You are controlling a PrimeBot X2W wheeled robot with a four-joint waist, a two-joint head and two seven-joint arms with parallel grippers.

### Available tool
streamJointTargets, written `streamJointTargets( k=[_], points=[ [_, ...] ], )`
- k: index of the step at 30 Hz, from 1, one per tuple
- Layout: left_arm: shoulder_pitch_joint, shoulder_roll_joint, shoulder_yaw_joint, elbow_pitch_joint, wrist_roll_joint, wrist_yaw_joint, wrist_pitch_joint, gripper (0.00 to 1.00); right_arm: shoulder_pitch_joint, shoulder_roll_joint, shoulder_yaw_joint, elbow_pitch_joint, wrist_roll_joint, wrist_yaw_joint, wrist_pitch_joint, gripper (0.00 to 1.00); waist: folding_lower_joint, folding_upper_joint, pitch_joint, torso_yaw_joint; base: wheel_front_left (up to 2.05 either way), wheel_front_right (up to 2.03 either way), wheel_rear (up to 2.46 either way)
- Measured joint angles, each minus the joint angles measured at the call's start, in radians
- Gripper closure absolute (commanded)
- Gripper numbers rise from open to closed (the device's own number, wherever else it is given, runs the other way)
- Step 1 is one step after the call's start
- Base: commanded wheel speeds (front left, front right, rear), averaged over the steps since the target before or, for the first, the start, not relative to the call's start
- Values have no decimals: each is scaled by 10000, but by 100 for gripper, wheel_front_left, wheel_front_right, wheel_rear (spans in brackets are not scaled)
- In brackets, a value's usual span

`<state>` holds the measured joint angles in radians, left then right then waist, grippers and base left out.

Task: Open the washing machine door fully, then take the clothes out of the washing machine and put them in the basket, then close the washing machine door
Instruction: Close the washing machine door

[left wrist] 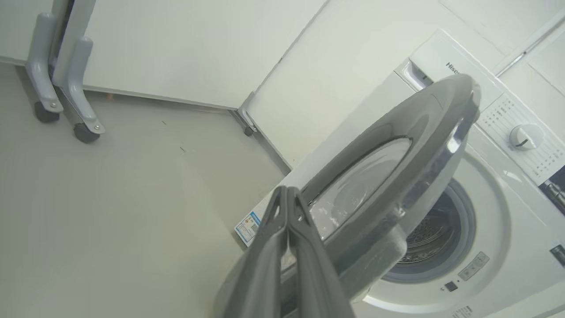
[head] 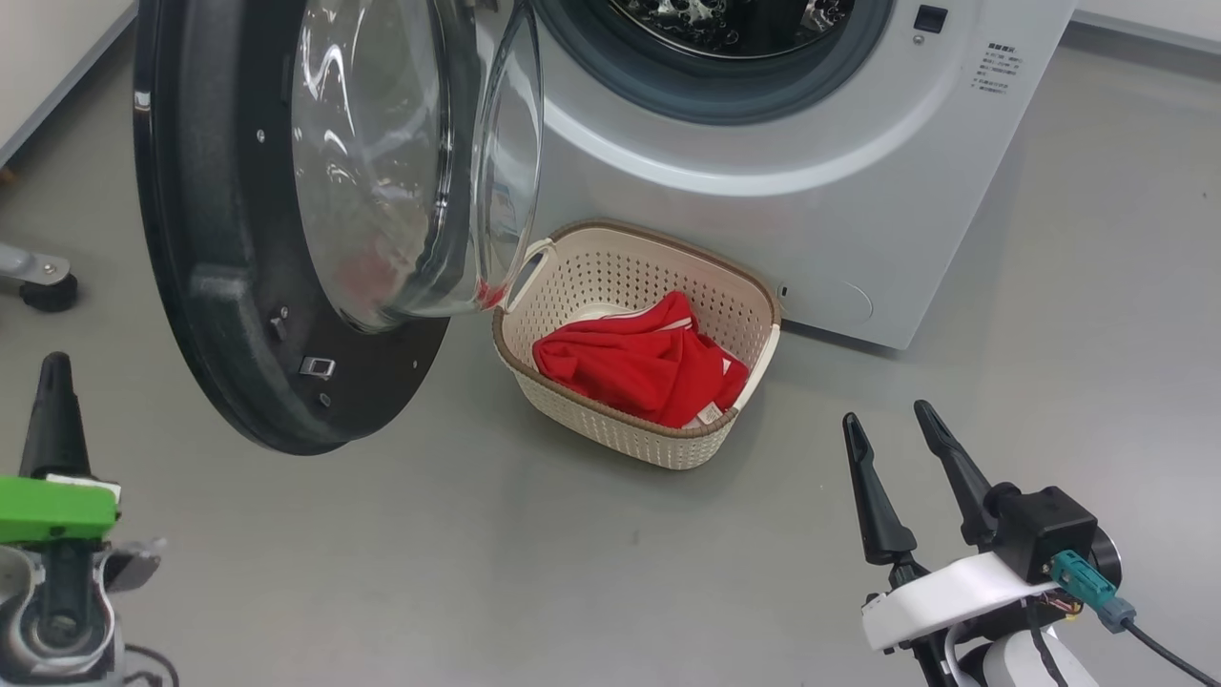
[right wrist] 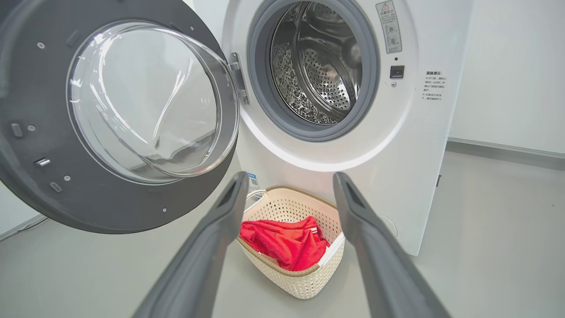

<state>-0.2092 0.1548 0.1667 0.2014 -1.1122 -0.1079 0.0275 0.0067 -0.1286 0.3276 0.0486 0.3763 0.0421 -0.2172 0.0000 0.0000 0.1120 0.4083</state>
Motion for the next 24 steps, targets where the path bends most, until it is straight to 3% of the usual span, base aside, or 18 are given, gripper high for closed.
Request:
streamJointTargets(
  k=[9, 15, 24],
  points=[
    [-1089, -345, 1078, 416, -2391, 1057, 1438, 100, -154, -19, 36, 4, -10, 23, 17, 0, 0, 0, 162, -185, 0, 0, 0],
    [-1667, -792, 1521, 869, -3837, 2247, 2592, 100, -226, -46, 25, 15, -10, 84, 17, 0, 0, 0, 216, -321, 0, 0, 0],
    [-1921, -769, 1724, 1340, -4844, 2353, 3854, 100, -235, -40, 33, 71, -12, 86, 17, 0, 0, 0, 196, -505, 0, 0, 0]
  ],
)
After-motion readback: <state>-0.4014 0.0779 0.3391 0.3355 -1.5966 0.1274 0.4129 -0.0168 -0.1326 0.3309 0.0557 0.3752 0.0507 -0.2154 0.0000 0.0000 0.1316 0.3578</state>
